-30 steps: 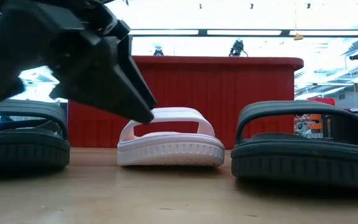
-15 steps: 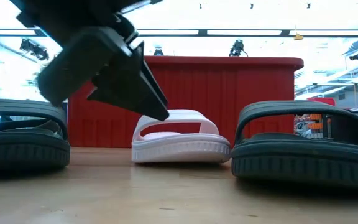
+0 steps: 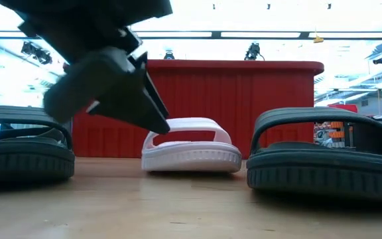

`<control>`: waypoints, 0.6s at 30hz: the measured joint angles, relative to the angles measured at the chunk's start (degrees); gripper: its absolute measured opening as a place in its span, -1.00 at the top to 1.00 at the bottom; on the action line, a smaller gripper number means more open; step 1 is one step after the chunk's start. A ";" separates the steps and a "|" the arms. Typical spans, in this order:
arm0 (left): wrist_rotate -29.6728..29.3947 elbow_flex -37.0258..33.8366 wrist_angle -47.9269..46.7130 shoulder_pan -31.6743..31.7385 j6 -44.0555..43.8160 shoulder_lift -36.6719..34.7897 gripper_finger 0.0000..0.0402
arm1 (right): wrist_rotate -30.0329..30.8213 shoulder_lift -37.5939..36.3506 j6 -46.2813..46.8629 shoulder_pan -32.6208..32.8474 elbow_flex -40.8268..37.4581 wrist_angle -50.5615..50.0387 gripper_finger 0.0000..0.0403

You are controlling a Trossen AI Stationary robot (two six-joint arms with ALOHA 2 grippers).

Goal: Pick and place slides into bin
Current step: Put the pink slide into the red bin

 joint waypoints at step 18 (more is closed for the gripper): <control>-0.09 0.00 -8.99 -2.11 -11.17 0.00 0.14 | 0.00 0.00 -0.01 0.00 0.00 -0.02 0.18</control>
